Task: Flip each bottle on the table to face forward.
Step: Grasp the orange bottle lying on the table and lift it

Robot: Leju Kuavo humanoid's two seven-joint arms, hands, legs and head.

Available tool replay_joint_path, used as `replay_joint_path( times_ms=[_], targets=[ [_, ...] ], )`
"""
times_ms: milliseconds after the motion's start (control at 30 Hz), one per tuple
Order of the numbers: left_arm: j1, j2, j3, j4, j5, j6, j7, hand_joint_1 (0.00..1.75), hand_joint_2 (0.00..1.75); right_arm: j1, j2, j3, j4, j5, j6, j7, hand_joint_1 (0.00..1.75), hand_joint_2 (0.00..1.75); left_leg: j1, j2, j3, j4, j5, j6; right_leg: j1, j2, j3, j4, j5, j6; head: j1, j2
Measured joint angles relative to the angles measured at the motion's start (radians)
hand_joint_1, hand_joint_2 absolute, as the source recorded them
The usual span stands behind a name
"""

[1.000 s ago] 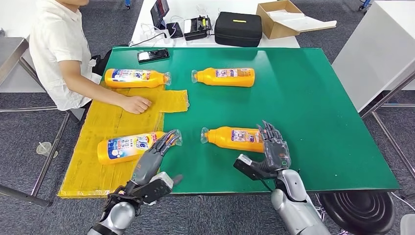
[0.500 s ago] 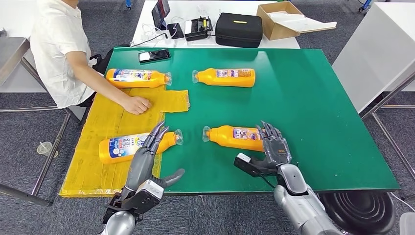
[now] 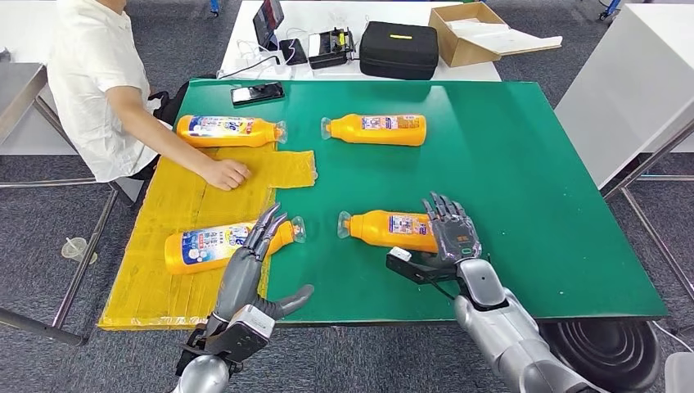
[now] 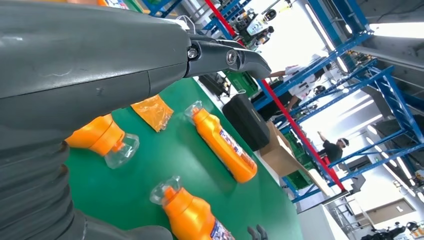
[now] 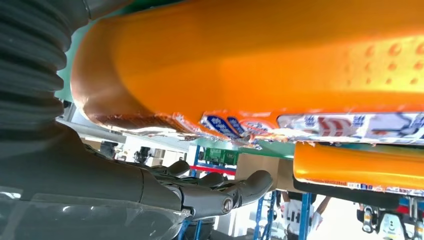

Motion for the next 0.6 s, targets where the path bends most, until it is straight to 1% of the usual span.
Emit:
replay_joint_path(
  times_ms=[200, 367, 400, 500, 533, 600],
  targets=[
    [-0.003, -0.004, -0.009, 0.001, 0.007, 0.007, -0.001, 0.00, 1.75, -0.065, 0.013, 0.004, 0.067, -0.034, 0.132, 0.044, 0.00, 1.75, 0.000, 0.003, 0.004, 0.000, -0.001, 0.000, 0.000, 0.001, 0.002, 0.000, 0.000, 0.000, 0.000, 0.000],
    [-0.004, -0.006, -0.013, 0.002, 0.010, 0.010, -0.001, 0.00, 1.75, -0.092, 0.020, 0.004, 0.105, -0.036, 0.152, 0.050, 0.00, 1.75, 0.000, 0.002, 0.006, 0.000, -0.001, 0.000, 0.000, 0.000, 0.004, 0.000, 0.000, 0.000, 0.000, 0.000],
    [-0.004, -0.006, -0.013, 0.002, 0.010, 0.011, -0.001, 0.00, 1.75, -0.095, 0.021, 0.004, 0.109, -0.036, 0.153, 0.051, 0.19, 1.75, 0.000, 0.002, 0.007, 0.000, 0.000, 0.000, 0.000, 0.000, 0.004, 0.000, 0.000, 0.000, 0.000, 0.000],
    [-0.004, -0.006, -0.014, 0.002, 0.011, 0.011, -0.001, 0.00, 1.75, -0.099, 0.023, 0.004, 0.120, -0.041, 0.162, 0.053, 1.48, 1.75, 0.000, 0.003, 0.008, 0.000, 0.000, 0.000, 0.000, 0.000, 0.006, 0.000, 0.000, -0.001, 0.000, 0.000],
    [-0.004, -0.006, -0.014, 0.002, 0.013, 0.012, -0.001, 0.00, 1.75, -0.102, 0.025, 0.004, 0.126, -0.050, 0.177, 0.057, 1.72, 1.75, 0.000, 0.003, 0.009, 0.000, 0.000, 0.000, 0.000, 0.001, 0.006, 0.000, 0.001, -0.001, 0.000, 0.000],
    [-0.007, -0.007, -0.014, 0.005, 0.019, 0.014, -0.001, 0.00, 1.75, -0.114, 0.028, 0.004, 0.144, -0.074, 0.225, 0.069, 1.75, 1.75, 0.000, 0.004, 0.010, 0.000, -0.001, 0.000, 0.000, 0.001, 0.006, -0.001, 0.001, -0.001, 0.000, 0.000]
  ],
)
